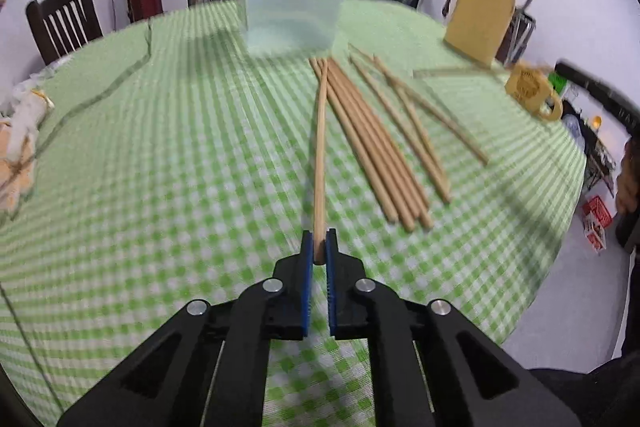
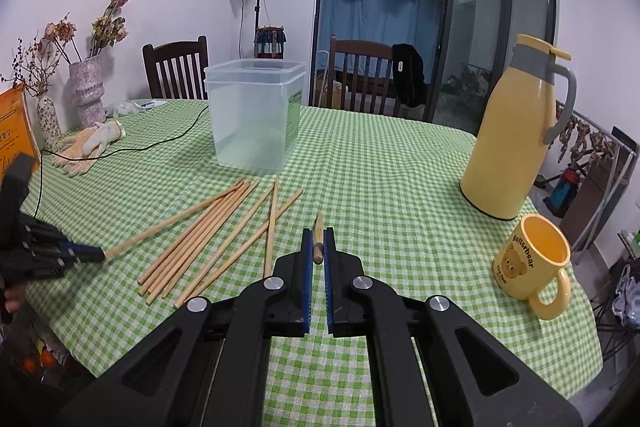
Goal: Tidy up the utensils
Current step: 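Lift the held chopsticks with both tools and carry them over the clear container, then open both tools above the clear container to drop the chopsticks inside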
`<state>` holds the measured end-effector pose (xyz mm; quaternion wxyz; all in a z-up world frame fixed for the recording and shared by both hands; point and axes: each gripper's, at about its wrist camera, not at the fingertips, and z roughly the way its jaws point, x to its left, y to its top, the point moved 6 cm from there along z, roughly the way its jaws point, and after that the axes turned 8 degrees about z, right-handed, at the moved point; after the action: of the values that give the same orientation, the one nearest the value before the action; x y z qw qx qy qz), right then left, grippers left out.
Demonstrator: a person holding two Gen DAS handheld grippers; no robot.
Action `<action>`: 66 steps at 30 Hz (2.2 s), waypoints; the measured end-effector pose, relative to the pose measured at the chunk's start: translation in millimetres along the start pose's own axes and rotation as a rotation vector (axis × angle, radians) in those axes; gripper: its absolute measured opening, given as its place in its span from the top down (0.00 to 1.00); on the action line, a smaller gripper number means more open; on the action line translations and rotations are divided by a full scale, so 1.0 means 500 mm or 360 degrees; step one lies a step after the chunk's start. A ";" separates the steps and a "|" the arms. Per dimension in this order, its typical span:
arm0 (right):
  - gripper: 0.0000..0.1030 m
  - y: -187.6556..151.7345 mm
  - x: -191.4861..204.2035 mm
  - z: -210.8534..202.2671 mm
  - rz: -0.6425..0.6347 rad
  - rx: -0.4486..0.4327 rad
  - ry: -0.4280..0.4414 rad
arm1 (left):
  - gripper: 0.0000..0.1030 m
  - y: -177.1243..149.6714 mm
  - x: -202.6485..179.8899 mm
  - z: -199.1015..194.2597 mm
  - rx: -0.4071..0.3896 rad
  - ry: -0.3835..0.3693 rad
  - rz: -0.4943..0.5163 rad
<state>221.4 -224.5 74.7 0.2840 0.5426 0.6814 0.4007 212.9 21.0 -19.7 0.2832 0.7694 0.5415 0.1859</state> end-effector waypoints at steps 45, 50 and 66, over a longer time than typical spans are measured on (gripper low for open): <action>0.95 0.589 0.098 0.026 -0.0214 -0.0288 0.0423 | 0.98 0.736 0.094 -0.389 -0.0702 0.0103 0.0375; 0.95 0.665 0.132 0.071 -0.0244 -0.0316 0.0459 | 0.98 0.841 0.119 -0.406 -0.0798 0.0167 0.0340; 0.95 0.522 0.160 0.458 -0.0190 0.0074 0.0356 | 0.97 0.807 0.176 0.030 -0.0621 0.0274 0.0243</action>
<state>523.2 -69.2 183.0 0.2170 0.4594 0.7491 0.4251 546.0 -1.9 224.3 0.3645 0.7200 0.4578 0.3730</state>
